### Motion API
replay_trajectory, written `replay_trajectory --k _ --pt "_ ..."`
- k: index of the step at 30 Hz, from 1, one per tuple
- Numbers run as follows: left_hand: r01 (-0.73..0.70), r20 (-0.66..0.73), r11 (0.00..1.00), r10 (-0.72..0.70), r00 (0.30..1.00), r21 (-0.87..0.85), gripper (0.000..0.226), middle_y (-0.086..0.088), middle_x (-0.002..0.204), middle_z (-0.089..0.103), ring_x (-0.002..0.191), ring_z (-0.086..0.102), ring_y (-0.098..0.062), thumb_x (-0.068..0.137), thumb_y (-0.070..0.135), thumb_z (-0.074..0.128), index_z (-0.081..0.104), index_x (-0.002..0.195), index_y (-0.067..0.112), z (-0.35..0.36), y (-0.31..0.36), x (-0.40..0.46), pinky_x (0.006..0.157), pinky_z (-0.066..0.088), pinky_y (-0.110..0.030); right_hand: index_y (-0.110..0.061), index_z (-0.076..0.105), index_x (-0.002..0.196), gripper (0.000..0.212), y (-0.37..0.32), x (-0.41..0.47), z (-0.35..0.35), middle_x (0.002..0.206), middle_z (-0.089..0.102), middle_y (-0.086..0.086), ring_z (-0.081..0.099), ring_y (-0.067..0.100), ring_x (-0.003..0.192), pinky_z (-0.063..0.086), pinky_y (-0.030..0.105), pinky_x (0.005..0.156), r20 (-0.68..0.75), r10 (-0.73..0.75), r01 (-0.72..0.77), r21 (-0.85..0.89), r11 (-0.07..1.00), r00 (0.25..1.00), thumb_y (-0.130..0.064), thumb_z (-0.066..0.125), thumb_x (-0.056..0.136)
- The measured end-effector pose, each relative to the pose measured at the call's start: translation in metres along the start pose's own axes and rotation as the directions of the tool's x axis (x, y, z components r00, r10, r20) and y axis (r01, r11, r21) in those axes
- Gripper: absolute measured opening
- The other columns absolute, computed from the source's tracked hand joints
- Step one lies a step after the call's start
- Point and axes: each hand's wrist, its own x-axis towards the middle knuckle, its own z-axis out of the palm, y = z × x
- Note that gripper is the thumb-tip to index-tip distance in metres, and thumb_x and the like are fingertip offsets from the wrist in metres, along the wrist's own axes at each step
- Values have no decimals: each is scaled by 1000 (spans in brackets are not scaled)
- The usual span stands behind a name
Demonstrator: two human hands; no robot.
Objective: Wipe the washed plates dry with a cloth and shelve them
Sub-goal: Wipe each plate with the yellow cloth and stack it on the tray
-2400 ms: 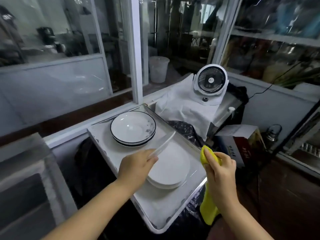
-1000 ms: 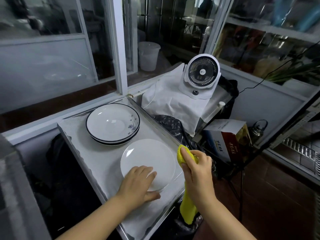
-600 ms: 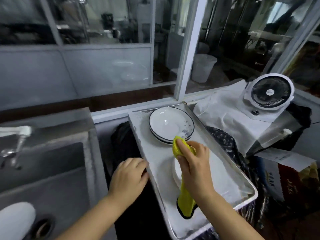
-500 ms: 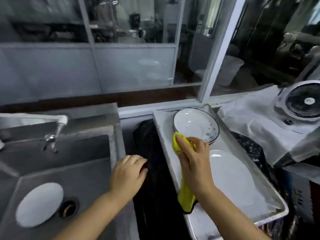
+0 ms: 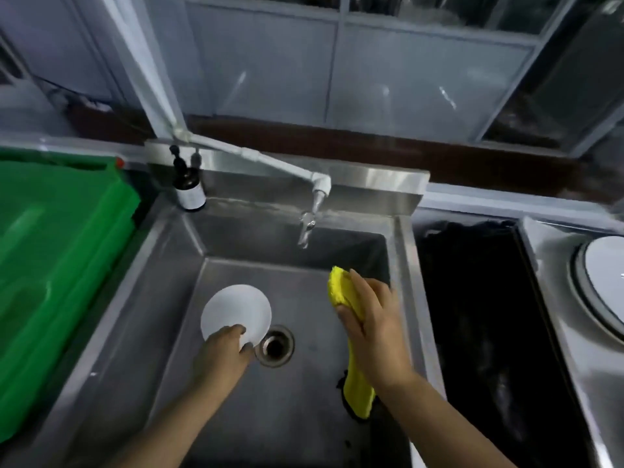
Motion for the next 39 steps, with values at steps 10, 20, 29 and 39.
replay_trajectory --k 10,20,29,39 --pt "537 372 727 -401 837 -428 19 -14 92 67 90 63 -32 86 20 57 63 92 3 91 -132 118 73 49 -36 -20 54 130 45 31 24 169 112 56 -1 35 1 96 36 25 82 187 146 -128 -107 986 971 -41 41 93" --pt "706 485 244 -578 656 -665 35 -25 113 60 100 60 -40 85 0 64 55 116 -14 112 -143 161 84 52 -48 -13 58 126 42 52 19 207 108 55 0 39 7 94 38 28 79 203 303 -271 -169 948 931 -29 54 88" --pt "693 530 221 -501 684 -686 41 -28 119 57 97 57 -38 97 19 49 50 127 -9 84 -117 171 59 46 -30 -12 57 128 41 41 35 188 108 55 3 46 16 96 39 30 79 164 273 -242 -184 953 948 -25 59 89" --pt "295 32 668 -376 926 -683 36 -22 116 61 106 56 -37 99 29 45 59 116 0 -25 -78 134 75 36 -31 -26 44 131 51 9 39 137 108 46 -14 51 15 95 44 27 79 144 81 -61 -140 988 986 -31 62 84"
